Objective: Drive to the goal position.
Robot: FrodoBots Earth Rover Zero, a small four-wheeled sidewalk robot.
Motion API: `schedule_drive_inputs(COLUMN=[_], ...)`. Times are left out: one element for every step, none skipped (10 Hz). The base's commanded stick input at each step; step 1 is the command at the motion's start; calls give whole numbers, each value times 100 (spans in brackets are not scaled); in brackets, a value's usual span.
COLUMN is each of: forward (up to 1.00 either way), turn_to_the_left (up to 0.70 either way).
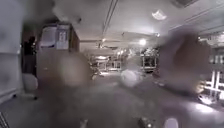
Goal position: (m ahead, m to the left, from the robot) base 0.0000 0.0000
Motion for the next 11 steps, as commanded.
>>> schedule_drive_inputs(forward=[45, 45, 45, 45, 45, 45, 45, 45, 45, 45, 45], turn_to_the_left=[-15, -27, -27, -27, -27, -27, -27, -27, -27, -27, -27])
